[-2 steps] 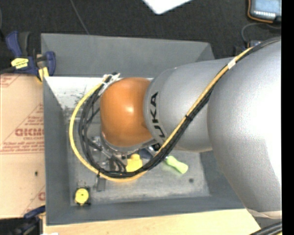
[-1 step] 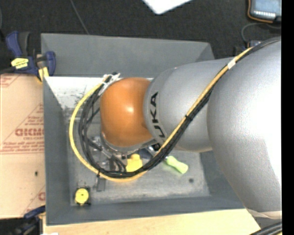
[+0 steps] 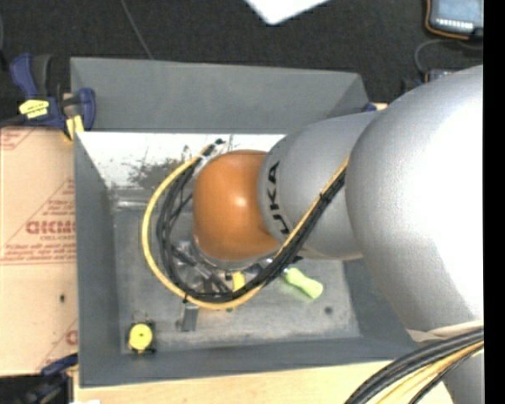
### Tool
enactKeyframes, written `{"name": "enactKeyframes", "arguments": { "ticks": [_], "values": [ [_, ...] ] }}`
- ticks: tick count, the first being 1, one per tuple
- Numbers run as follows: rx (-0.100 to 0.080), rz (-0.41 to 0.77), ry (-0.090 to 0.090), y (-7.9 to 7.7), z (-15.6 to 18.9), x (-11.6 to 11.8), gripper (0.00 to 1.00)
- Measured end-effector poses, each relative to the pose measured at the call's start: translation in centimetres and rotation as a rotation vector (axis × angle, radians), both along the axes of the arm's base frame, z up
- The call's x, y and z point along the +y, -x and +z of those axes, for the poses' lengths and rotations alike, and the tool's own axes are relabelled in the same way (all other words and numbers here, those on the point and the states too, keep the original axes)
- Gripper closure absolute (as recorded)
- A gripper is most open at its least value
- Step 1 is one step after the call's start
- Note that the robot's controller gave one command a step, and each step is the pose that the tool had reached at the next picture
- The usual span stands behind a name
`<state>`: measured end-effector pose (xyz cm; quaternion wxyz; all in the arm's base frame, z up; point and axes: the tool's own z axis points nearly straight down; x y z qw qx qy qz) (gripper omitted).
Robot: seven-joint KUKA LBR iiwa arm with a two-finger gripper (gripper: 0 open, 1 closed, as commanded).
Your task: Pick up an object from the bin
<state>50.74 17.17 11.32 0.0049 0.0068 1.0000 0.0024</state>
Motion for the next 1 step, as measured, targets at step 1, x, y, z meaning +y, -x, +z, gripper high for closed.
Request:
{"name": "enactKeyframes", "arguments": {
  "ticks": [1],
  "values": [
    [0.008,0.026,0.008,-0.13,-4.00,-1.84,0.00]
  ]
}}
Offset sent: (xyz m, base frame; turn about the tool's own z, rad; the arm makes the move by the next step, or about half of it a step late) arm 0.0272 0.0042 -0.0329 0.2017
